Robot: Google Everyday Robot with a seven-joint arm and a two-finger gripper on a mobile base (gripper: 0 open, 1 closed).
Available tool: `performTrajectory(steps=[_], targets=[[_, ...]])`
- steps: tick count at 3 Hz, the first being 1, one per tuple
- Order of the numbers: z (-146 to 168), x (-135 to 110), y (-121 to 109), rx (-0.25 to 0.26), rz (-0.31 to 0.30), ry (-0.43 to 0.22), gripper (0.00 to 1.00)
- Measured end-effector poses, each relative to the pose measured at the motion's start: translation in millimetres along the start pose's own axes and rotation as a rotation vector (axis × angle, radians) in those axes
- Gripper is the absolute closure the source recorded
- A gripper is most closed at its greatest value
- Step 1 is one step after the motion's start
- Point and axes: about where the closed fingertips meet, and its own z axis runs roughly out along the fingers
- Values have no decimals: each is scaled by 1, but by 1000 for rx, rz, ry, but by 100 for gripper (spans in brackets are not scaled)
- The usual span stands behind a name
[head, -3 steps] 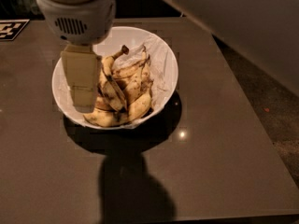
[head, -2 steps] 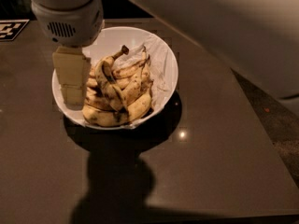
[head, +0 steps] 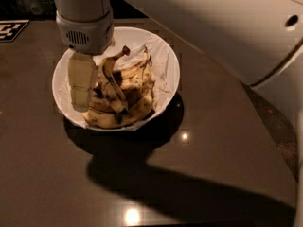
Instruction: Pick banana from white bowl
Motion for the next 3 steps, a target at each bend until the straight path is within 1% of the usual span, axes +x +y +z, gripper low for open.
performTrajectory(steps=[1, 2, 3], targets=[[10, 11, -6, -46, 59, 1, 2], [12, 29, -11, -72, 129, 3, 1], [10, 46, -11, -84, 187, 8, 8]])
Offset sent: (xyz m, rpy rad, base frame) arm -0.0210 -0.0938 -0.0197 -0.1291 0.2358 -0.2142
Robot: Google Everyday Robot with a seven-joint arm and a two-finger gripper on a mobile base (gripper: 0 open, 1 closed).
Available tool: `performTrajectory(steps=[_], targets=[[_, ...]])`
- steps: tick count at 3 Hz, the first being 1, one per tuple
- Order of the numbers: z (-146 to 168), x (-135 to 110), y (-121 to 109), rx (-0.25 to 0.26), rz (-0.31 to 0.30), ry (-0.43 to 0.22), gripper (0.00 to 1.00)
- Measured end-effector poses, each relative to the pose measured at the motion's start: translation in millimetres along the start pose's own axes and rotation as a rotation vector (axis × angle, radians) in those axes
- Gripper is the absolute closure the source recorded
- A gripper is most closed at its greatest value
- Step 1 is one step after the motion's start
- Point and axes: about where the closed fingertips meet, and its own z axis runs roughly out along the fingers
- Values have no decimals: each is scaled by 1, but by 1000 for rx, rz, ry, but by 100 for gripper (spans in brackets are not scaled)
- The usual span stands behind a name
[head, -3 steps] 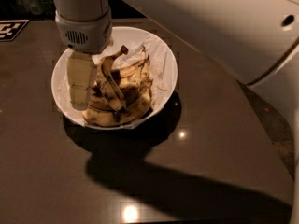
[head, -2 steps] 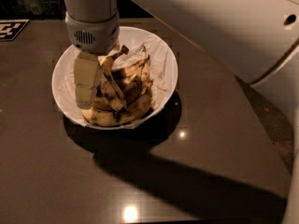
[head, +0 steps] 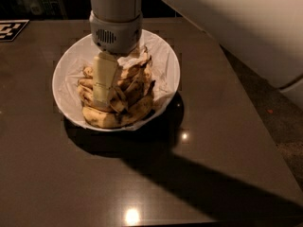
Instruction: Pick banana from white bowl
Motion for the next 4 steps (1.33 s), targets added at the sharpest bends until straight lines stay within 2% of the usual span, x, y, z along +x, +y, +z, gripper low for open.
performTrajectory(steps=[1, 3, 4], targets=[[-2, 4, 5, -2, 12, 4, 13], [-11, -6, 18, 5, -21, -6, 15], [-13, -17, 26, 4, -37, -10, 30]])
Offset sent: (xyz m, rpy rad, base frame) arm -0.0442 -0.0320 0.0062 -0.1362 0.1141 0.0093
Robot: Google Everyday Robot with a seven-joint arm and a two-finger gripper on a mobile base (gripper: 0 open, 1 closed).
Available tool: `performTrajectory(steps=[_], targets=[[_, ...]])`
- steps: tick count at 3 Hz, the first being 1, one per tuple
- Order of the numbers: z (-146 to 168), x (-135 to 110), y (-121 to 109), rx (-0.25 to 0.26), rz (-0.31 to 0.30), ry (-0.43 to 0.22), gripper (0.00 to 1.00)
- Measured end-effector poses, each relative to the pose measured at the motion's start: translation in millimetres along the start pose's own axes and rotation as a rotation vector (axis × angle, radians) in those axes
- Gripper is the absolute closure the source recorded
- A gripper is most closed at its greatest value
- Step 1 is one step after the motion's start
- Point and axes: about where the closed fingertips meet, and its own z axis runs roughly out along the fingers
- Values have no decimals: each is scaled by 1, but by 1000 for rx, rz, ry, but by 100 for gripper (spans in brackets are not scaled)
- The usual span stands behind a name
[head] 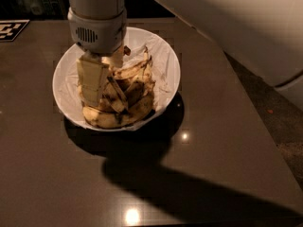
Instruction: Pick banana from white bowl
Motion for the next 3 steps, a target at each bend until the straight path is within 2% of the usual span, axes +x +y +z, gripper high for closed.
performTrajectory(steps=[1, 2, 3], targets=[[6, 3, 4, -25, 32, 10, 19], [14, 17, 3, -62, 86, 24, 21], [22, 24, 0, -93, 115, 32, 25]])
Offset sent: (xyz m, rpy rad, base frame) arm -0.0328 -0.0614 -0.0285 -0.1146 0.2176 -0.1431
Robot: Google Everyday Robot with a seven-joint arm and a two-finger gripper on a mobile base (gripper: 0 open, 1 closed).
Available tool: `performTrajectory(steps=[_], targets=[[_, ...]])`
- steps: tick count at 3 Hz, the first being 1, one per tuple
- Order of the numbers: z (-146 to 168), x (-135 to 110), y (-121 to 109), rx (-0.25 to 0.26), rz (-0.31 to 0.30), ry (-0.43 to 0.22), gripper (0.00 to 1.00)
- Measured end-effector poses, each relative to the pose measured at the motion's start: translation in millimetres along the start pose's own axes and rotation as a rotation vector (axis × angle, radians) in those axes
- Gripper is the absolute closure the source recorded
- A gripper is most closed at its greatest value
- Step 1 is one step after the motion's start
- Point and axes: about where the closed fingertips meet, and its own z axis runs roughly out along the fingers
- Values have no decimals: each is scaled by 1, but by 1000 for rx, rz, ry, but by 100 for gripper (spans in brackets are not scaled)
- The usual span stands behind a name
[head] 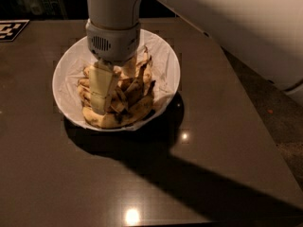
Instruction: Pick banana from white bowl
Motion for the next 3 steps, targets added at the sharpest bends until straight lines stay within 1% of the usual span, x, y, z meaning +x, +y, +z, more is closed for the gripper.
performTrajectory(steps=[1, 2, 3], targets=[[1, 0, -1, 2, 1, 2, 43], [-2, 2, -3, 20, 12, 1, 67], [-3, 2, -3, 20, 12, 1, 89]])
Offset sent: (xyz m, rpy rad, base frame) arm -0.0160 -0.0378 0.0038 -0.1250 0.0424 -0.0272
